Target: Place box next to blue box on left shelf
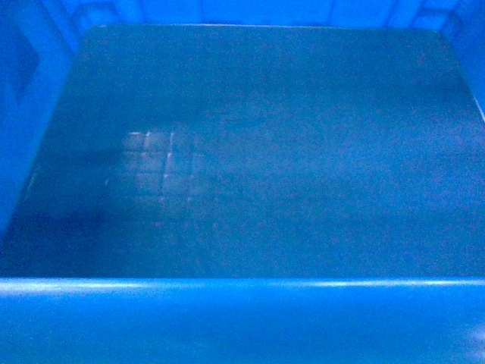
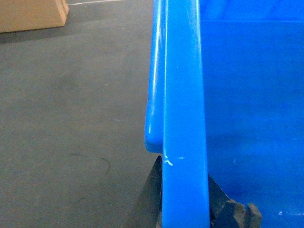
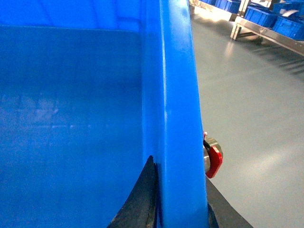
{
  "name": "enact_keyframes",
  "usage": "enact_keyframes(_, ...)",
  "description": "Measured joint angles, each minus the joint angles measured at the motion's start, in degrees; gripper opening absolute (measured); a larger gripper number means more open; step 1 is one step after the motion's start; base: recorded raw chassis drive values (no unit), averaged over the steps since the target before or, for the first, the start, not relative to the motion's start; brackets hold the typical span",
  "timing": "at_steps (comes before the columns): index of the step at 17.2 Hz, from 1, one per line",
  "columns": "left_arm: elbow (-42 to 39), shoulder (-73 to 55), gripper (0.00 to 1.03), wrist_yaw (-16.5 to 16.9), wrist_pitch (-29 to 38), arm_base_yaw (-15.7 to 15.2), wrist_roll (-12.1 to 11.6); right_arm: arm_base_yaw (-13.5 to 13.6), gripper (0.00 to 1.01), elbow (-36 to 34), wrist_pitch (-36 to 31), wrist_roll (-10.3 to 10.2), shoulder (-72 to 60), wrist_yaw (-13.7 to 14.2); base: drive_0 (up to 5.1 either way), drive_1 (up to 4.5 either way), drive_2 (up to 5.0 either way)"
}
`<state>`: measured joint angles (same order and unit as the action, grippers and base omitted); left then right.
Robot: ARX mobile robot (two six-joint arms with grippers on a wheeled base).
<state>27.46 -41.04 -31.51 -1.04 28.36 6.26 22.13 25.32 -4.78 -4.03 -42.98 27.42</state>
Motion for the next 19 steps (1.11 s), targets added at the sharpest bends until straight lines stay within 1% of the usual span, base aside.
enact_keyframes(19, 0.0, -0.1, 0.07, 0.0, 0.0, 0.0, 0.0, 0.0, 0.1, 0.0, 0.0, 0.0, 0.0, 0.0, -1.6, -1.56, -1.6)
